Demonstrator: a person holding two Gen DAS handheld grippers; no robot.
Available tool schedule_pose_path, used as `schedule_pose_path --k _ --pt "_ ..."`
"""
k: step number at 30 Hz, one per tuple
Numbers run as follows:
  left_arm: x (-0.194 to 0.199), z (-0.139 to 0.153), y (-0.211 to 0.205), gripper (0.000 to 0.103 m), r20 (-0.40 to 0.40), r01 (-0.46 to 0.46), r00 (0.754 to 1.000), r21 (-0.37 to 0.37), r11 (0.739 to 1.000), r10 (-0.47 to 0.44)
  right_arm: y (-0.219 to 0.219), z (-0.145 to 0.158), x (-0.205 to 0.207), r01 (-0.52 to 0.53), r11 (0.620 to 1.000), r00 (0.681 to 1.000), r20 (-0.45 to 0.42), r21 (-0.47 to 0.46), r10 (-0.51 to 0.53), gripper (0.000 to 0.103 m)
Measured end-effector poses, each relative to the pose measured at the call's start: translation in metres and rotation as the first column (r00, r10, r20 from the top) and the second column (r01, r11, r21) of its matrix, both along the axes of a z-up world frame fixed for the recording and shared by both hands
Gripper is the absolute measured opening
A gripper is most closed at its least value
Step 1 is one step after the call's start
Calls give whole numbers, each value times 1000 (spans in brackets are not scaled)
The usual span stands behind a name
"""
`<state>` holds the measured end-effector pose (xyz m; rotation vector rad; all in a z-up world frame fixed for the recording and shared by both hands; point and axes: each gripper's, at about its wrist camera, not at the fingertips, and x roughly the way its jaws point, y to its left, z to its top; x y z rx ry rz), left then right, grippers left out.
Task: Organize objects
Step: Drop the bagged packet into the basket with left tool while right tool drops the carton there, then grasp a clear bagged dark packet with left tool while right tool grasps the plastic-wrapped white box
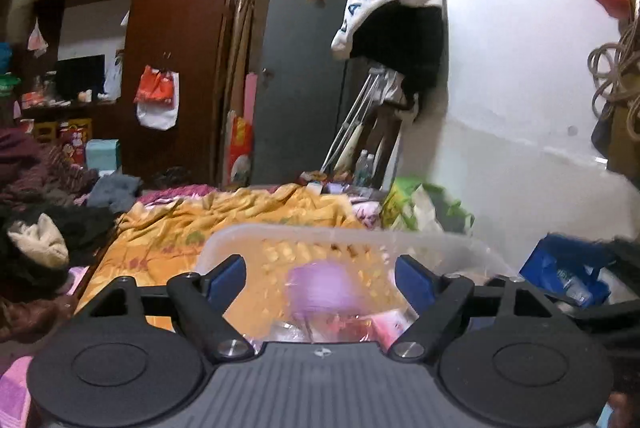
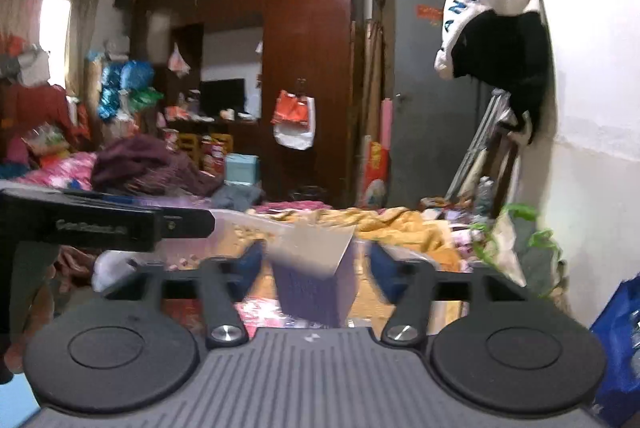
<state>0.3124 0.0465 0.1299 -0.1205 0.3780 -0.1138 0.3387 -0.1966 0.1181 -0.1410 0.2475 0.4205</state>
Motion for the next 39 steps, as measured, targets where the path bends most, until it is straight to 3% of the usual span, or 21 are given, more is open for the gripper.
schedule_pose_path --k 2,5,7,10,13,17,20,23,24,25,30,32,33,34,39 --pt "-23 2 1 84 55 28 998 11 1000 -29 -4 -2 -15 -5 1000 1000 17 -5 5 96" --pt "-66 0 3 85 101 60 993 27 998 -62 -26 -7 -50 -40 997 998 49 63 37 103" --pt "-92 -9 3 93 111 72 991 45 996 -77 -38 -15 -65 -45 993 998 43 109 41 103" --pt "-107 -35 1 93 34 45 998 96 994 -48 -46 -44 -74 -37 996 996 -74 77 43 103" --pt "-103 -59 1 93 -51 77 996 95 993 -72 -38 -77 -66 -50 999 974 -221 -4 48 103" --pt "-94 -78 10 90 -113 70 992 82 994 -61 -27 -96 -54 -60 998 948 -313 -22 50 95" --pt "-92 -90 17 80 -156 61 987 72 996 -49 -22 -102 -51 -109 994 923 -370 1 102 89" --pt "-89 -100 15 74 -196 72 979 72 995 -57 -11 -106 -54 -98 993 934 -350 -69 68 83" --pt "-89 -102 12 74 -205 74 977 79 994 -57 -10 -108 -56 -103 992 933 -354 -77 70 74" --pt "-89 -105 10 73 -211 73 976 84 994 -53 -10 -108 -56 -106 992 931 -358 -72 73 72" --pt "-86 -110 0 71 -226 83 973 106 991 -57 -15 -106 -62 -76 995 947 -318 -62 52 72" --pt "-87 -111 -2 58 -222 83 974 114 990 -56 -18 -104 -65 -60 997 954 -298 -50 42 72" --pt "-87 -111 -3 44 -222 85 973 120 989 -57 -19 -103 -65 -54 998 957 -289 -43 39 72" --pt "-89 -112 -4 39 -216 81 975 132 988 -51 -21 -102 -66 -51 998 959 -281 -35 39 72" --pt "-109 -100 6 37 -90 26 996 106 994 -16 -25 -100 -68 -34 999 966 -258 -8 31 72"
